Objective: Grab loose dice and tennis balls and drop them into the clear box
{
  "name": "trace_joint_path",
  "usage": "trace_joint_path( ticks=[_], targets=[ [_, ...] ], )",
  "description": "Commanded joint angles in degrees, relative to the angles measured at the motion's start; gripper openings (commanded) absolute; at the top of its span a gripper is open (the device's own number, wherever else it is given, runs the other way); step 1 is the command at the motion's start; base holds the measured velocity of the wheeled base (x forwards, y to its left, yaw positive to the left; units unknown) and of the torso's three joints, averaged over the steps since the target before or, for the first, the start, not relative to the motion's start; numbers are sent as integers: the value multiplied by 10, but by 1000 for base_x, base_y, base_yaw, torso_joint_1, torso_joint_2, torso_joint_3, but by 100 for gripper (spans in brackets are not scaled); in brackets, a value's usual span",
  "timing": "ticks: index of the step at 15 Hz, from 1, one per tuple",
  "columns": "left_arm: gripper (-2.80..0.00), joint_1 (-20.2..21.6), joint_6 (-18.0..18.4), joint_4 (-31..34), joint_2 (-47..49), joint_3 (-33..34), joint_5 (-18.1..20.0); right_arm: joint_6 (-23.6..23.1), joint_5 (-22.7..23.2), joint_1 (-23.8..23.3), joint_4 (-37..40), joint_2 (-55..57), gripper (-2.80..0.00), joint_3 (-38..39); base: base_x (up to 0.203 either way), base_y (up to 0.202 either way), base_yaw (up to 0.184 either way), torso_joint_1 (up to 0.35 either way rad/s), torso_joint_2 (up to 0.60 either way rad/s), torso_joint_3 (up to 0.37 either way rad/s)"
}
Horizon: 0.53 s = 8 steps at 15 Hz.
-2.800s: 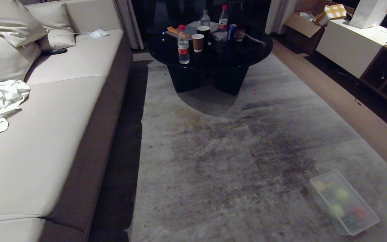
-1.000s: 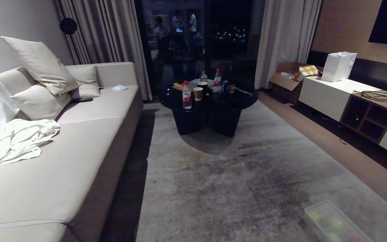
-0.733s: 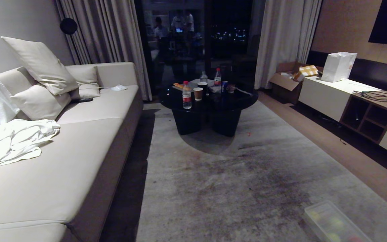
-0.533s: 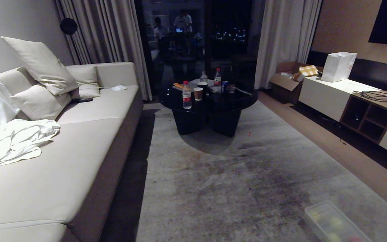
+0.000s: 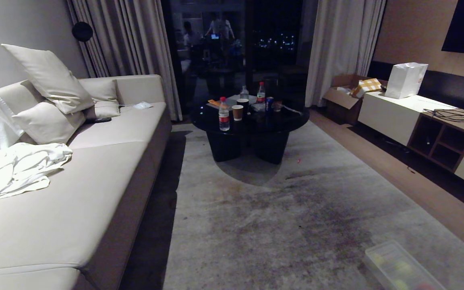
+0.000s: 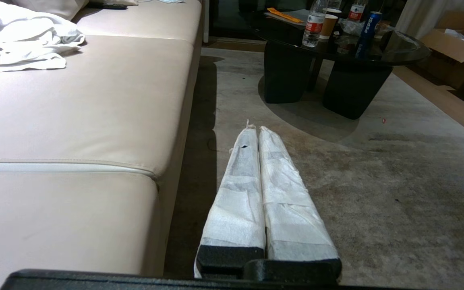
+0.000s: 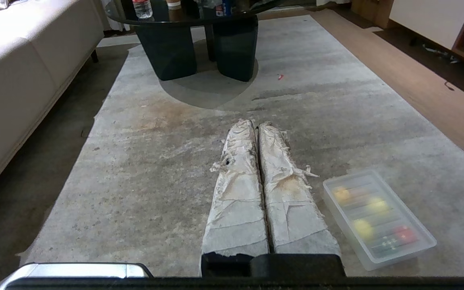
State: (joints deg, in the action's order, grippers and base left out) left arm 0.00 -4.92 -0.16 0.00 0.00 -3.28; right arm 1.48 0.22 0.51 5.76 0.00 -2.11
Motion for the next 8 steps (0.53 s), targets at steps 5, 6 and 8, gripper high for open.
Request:
trace_joint_path(
  ticks=[5, 6, 8],
  targets=[
    [-280, 0, -1, 0, 1, 1, -1, 1, -6, 0, 0, 1, -280, 0, 0, 0, 0, 0, 0, 0],
    [-280, 0, -1, 0, 0, 1, 0, 2, -6, 0, 0, 1, -280, 0, 0, 0, 0, 0, 0, 0],
    [-280, 0, -1, 0, 1, 1, -1, 0, -5, 0, 0, 1, -280, 0, 0, 0, 0, 0, 0, 0]
  ],
)
